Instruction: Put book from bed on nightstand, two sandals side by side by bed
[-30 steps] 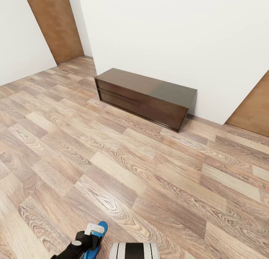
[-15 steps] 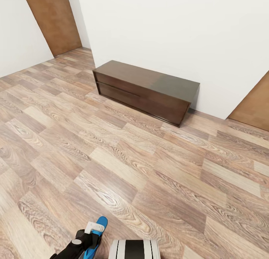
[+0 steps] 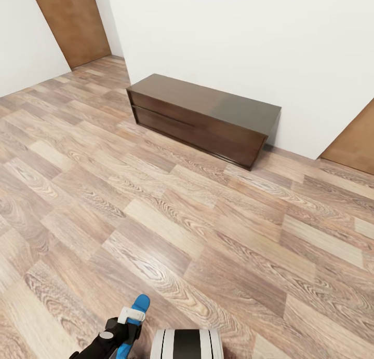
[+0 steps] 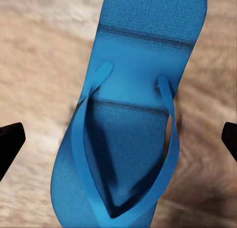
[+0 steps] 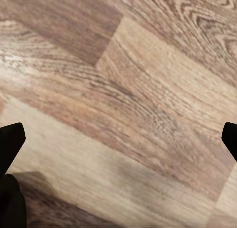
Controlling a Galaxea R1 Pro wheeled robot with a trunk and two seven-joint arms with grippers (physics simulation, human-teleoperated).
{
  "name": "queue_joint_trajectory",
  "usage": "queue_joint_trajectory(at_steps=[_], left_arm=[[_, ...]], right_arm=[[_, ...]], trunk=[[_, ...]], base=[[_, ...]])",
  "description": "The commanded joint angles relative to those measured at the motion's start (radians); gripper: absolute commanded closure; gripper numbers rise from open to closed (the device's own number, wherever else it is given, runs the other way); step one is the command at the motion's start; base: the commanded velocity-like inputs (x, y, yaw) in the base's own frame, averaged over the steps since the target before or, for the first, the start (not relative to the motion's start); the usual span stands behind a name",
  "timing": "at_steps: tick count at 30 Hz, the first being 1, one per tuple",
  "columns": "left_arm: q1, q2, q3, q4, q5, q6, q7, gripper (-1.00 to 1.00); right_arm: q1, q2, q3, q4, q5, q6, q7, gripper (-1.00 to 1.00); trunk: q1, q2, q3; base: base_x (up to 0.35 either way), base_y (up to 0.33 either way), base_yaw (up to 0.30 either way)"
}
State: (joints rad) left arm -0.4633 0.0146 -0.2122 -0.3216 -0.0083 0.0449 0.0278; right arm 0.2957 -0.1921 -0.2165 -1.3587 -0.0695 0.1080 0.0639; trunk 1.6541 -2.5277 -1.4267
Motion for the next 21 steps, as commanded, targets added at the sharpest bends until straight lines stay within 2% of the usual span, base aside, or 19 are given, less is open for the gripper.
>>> queue_joint_trajectory(at_steps=[1,21], left_arm=[[0.000,0.001,-0.006,-0.002,-0.001,0.005,0.003,-1.00],[0.000,0.003,-0.007,-0.003,-0.001,0.000,0.003,-1.00]], right_arm=[[0.000,0.000,-0.001,-0.002,-0.007,0.006,0.005,-1.00],[0.000,0.000,-0.001,-0.001,-0.007,0.006,0.005,-1.00]], trunk=[[0.000,-0.001,-0.005],[0.000,-0.001,-0.005]], base=[[0.000,0.000,0.000],[0.000,0.000,0.000]])
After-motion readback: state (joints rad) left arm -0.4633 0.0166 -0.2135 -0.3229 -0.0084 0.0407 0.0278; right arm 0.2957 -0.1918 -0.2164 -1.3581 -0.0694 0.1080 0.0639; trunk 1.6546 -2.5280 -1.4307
